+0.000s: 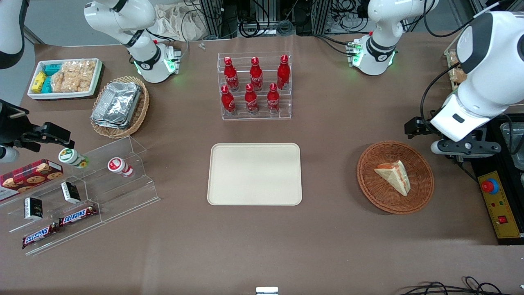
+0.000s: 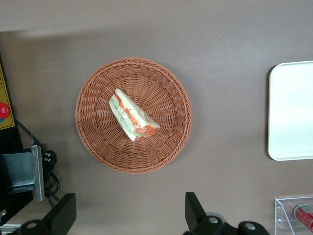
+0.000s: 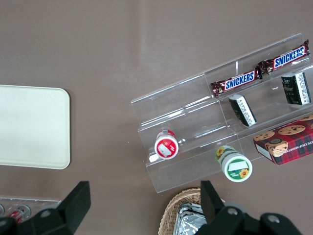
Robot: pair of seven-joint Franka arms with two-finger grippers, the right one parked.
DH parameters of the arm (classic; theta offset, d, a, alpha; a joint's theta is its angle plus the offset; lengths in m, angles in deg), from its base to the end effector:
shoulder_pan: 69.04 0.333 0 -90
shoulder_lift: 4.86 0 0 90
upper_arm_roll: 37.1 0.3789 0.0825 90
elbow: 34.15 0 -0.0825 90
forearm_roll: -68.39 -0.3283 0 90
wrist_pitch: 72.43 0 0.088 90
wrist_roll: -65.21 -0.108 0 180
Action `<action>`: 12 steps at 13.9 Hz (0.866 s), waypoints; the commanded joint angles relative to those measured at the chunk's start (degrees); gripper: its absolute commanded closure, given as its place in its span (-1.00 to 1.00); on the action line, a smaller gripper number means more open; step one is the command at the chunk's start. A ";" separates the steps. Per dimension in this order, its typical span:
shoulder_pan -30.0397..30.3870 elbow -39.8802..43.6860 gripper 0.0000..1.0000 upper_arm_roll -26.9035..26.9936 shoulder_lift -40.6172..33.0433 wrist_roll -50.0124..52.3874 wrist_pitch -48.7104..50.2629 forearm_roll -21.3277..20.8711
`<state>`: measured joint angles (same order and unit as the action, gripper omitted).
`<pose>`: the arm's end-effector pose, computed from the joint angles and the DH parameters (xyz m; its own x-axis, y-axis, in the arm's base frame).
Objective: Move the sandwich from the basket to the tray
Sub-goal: 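Lower the open left gripper over the wrapped sandwich in the basket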
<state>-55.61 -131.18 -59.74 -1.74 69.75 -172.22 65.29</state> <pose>0.5218 -0.0731 0.6238 0.9959 -0.0901 0.0004 -0.0901 -0.9954 -0.0324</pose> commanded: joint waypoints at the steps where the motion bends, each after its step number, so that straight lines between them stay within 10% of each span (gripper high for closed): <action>1: 0.55 1.86 -1.00 -0.48 1.72 -0.24 1.79 -0.15; 12: 4.06 -10.78 -1.00 0.93 2.07 6.43 -13.46 0.55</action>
<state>-52.69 -136.43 -58.43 1.70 73.25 -179.47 65.28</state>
